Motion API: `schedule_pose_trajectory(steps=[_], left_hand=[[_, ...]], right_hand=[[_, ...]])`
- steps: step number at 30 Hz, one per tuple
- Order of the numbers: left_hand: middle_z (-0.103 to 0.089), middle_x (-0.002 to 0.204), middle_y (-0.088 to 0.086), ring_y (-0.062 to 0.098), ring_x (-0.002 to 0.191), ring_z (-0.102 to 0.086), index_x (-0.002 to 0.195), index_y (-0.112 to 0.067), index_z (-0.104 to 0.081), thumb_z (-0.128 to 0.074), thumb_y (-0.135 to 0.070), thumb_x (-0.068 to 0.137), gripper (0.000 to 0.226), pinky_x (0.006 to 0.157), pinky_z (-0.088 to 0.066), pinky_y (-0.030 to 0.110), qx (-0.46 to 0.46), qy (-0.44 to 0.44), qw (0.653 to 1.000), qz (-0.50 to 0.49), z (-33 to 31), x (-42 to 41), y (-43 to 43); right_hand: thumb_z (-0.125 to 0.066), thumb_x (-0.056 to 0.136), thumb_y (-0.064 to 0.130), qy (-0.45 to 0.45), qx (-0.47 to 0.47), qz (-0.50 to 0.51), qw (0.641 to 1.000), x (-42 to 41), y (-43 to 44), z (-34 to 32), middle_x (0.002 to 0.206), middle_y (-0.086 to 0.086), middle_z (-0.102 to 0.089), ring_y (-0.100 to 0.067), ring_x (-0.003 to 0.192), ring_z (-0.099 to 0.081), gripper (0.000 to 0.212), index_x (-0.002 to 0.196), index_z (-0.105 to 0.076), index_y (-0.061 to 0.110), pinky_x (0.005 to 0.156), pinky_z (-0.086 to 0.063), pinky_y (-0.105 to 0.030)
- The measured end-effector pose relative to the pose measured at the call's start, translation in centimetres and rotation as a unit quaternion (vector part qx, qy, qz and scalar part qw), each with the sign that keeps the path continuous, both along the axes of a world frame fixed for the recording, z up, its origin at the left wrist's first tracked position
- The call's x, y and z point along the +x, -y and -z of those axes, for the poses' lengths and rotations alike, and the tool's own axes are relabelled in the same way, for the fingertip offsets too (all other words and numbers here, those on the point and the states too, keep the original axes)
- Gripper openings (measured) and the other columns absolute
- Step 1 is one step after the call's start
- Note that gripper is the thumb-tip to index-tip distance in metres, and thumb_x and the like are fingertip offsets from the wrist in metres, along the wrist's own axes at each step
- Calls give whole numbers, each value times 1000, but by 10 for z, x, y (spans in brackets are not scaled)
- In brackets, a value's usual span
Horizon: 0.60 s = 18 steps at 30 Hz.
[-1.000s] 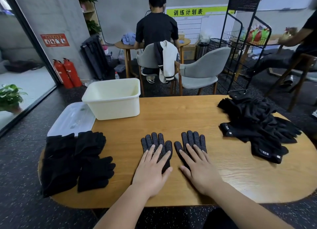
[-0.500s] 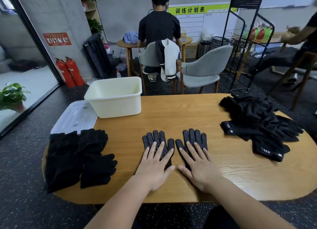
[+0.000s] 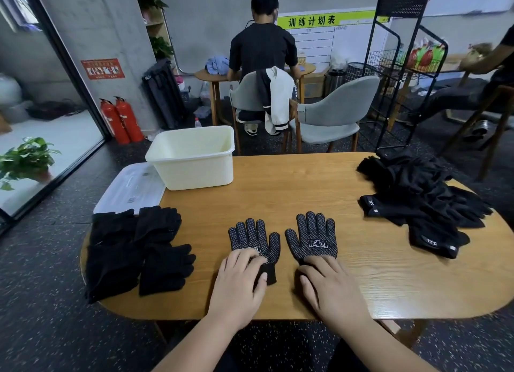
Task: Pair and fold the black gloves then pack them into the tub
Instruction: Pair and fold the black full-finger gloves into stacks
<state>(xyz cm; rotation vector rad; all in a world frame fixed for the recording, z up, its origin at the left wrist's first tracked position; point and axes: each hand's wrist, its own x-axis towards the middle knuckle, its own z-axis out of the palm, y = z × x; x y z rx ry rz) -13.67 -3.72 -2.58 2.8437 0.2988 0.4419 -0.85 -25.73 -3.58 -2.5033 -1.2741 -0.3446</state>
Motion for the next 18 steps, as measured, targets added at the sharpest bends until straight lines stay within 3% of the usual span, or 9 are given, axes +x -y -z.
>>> schedule_pose_trajectory(steps=[3,10,13,18], left_hand=[[-46,122,-22,8,121,-45,125,-33,-65,-46,-42,106,28,100,-44,32,-1,15,1000,1,5,1,0],[-51,117,-21,6,118,-48,122,-34,-69,-51,-39,102,28,107,-39,31,-10,33,998,-47,5,12,-1],[-52,118,-22,5,120,-47,122,-34,-72,-54,-42,101,29,112,-34,30,-32,22,996,-85,4,21,-3],[-45,106,-21,10,112,-43,115,-36,-74,-60,-46,96,25,104,-39,34,-57,32,991,-120,7,28,-2]], right_hand=[[-44,108,46,1,20,0,1000,-1,1,2,132,15,-59,-16,121,-55,33,123,-69,30,97,-48,-35],[-39,109,48,-32,15,-21,999,3,0,6,151,15,-52,-15,142,-45,42,143,-58,31,112,-46,-39],[-39,108,48,-38,18,23,999,2,-1,4,143,12,-54,-18,136,-49,41,134,-64,28,109,-47,-41],[-38,108,52,-36,-3,46,998,5,-3,1,144,11,-54,-17,137,-47,45,135,-64,27,113,-41,-41]])
